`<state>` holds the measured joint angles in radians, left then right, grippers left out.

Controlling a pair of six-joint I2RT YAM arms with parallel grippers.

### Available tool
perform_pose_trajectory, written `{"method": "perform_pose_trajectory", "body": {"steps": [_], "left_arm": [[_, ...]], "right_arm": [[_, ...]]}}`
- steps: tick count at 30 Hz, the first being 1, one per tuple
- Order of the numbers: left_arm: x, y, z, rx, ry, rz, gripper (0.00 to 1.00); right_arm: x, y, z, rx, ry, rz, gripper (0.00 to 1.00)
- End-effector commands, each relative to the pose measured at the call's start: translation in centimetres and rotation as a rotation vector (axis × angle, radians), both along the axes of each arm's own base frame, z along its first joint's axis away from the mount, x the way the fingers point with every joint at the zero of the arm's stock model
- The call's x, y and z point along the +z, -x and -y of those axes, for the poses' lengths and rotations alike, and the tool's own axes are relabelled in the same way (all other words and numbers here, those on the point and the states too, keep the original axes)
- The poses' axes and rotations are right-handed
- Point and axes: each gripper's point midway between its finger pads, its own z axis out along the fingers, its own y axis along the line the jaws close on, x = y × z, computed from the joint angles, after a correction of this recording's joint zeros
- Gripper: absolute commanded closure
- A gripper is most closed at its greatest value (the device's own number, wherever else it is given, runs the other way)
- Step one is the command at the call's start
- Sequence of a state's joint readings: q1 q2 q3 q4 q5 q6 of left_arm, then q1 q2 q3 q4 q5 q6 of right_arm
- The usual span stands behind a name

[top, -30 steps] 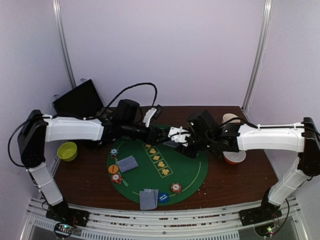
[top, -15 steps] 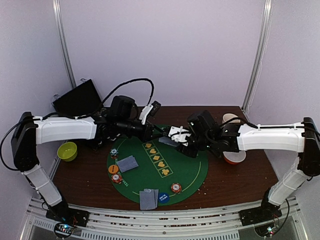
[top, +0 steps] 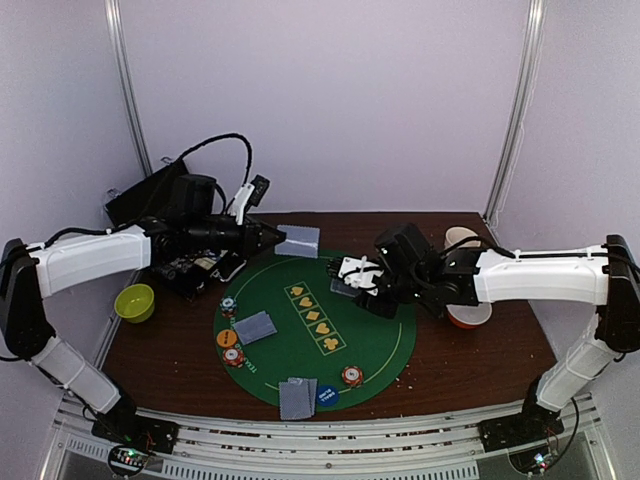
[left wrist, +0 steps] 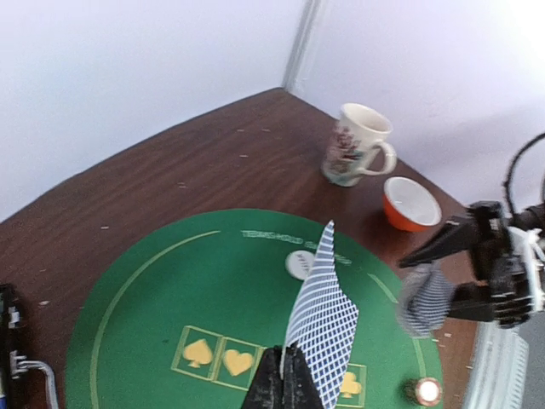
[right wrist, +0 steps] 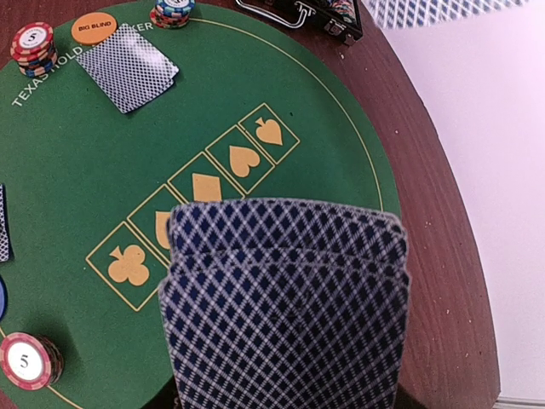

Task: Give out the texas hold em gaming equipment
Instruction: Pick up the poker card from the face-down deck piles, then flop the poker card into the community card area.

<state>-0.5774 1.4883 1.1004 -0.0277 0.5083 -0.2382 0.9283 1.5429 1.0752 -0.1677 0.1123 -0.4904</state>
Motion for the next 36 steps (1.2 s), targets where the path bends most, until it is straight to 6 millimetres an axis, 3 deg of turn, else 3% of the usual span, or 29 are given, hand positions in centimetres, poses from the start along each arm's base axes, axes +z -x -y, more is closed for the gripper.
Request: {"method": "perform_pose_trajectory", "body": {"steps": [1,3,6,12,15,18,22,26,31,36], "left_arm": [[-2.0,-5.3,-4.9,0.281,-0.248,0.233,1.0],[-2.9,-7.4,-6.4,0.37,-0.361,0.334,1.0],[-3.5,-9.1,-6.5,0.378,-0.471,0.536,1.0],[-4.5,-11.3,-4.3,0.254,-0.634,0.895,1.0],[-7.3,-12.7,-2.5,0.149,-0.711,0.963,1.0],[-9.5,-13.7,-2.0,0.134,-0.755,1.005,1.0],[-10.7,-12.9,-0.8,0.083,-0.792,1.119,1.0],[-14.3,-11.2,0.1,-0.045,-0.9,1.169,1.0],[-18.9,-8.1,1.0,-0.262,-0.903,1.069,1.0],[-20.4,-6.7,0.9,-0.345,-0.914,1.002,0.92]], "right_arm": [[0.8,0.0,1.0,-0.018,-0.009,0.012,0.5],[1.0,0.1,0.9,-0.013,-0.016,0.013,0.5],[1.2,0.2,0.8,-0.007,-0.023,0.012,0.5],[1.2,0.5,0.7,0.005,-0.03,0.01,0.5],[1.2,0.6,0.7,0.007,-0.039,0.01,0.5],[1.3,0.7,0.8,0.006,-0.044,0.008,0.5],[1.2,0.8,0.9,0.012,-0.036,0.002,0.5],[1.3,0.7,0.9,0.01,-0.028,0.003,0.5],[1.0,0.8,0.7,0.019,-0.03,-0.006,0.5],[1.2,0.7,0.6,0.017,-0.031,-0.005,0.5]]}}
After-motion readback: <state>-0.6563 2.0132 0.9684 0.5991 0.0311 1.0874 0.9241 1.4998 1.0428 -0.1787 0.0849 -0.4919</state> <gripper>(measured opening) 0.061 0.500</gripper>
